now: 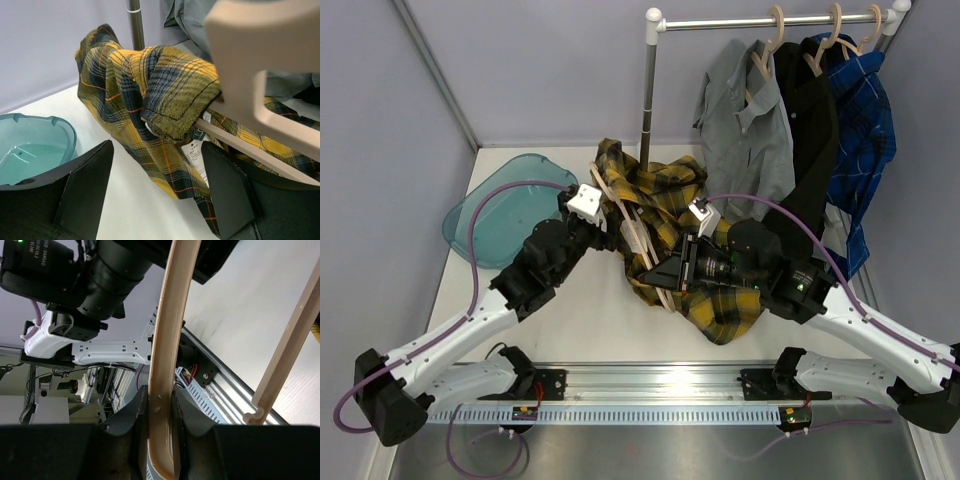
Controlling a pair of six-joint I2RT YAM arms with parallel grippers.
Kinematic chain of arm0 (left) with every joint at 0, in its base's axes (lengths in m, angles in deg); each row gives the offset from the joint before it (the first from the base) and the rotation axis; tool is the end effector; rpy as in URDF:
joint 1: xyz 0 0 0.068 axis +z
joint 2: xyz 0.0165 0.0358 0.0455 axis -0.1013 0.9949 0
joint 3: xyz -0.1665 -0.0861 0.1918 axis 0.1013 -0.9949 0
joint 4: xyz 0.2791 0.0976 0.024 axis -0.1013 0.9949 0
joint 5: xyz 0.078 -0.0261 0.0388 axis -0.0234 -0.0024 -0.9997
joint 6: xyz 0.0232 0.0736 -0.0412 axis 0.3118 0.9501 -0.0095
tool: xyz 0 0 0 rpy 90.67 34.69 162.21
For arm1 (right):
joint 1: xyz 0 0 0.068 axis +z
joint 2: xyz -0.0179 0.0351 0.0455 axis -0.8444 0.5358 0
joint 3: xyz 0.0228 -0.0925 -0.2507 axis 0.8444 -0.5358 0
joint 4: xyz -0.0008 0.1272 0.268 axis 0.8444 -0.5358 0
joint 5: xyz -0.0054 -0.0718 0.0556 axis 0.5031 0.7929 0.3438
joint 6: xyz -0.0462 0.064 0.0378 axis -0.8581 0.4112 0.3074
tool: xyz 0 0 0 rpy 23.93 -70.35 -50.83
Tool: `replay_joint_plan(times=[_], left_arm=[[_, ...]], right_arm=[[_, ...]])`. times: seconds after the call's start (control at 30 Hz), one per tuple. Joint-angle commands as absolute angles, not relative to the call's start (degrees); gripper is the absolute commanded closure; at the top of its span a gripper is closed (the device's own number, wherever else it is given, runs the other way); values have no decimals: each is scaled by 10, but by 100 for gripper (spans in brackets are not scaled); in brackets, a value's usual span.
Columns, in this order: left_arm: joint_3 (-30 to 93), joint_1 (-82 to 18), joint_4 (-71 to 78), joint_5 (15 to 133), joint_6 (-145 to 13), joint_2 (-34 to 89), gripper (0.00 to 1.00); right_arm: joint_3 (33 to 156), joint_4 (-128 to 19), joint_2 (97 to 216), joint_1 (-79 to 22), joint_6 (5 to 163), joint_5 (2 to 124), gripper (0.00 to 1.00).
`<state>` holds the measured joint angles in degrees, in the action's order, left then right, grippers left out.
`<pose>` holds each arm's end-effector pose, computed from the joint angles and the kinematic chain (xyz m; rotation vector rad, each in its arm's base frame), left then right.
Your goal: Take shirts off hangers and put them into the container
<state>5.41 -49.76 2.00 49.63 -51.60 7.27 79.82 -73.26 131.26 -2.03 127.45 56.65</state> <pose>0.2366 -0.1974 0.3271 0.4519 1.6049 -0.3119 0.1515 0.2547 0.3742 -0.2971 2.0862 1.4522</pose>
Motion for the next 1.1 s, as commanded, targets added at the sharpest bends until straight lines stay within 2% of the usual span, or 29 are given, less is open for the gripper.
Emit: replay_joint_plan(times=[0.0, 0.1, 0.23, 0.37, 0.4, 0.53, 0.8, 1.07], left_arm=[[49, -492, -60, 516, -556, 85, 25], [40, -492, -84, 504, -569, 93, 29], [20, -487, -132, 477, -584, 95, 42], [5, -484, -158, 469, -593, 94, 66], [5, -484, -161, 466, -594, 96, 78], [5, -478, -176, 455, -603, 99, 100], [30, -455, -167, 414, -633, 107, 100], [133, -414, -104, 374, -663, 140, 100]], right_arm=[[817, -668, 1295, -14, 1269, 548, 100], [819, -665, 1292, -14, 1268, 549, 100], [817, -665, 1286, -14, 1268, 552, 100], [813, -667, 1277, -14, 1270, 555, 100], [812, -668, 1275, -14, 1270, 559, 100], [812, -672, 1268, -14, 1269, 560, 100], [807, -716, 1238, -14, 1264, 562, 100], [774, -776, 1175, -15, 1271, 540, 100]])
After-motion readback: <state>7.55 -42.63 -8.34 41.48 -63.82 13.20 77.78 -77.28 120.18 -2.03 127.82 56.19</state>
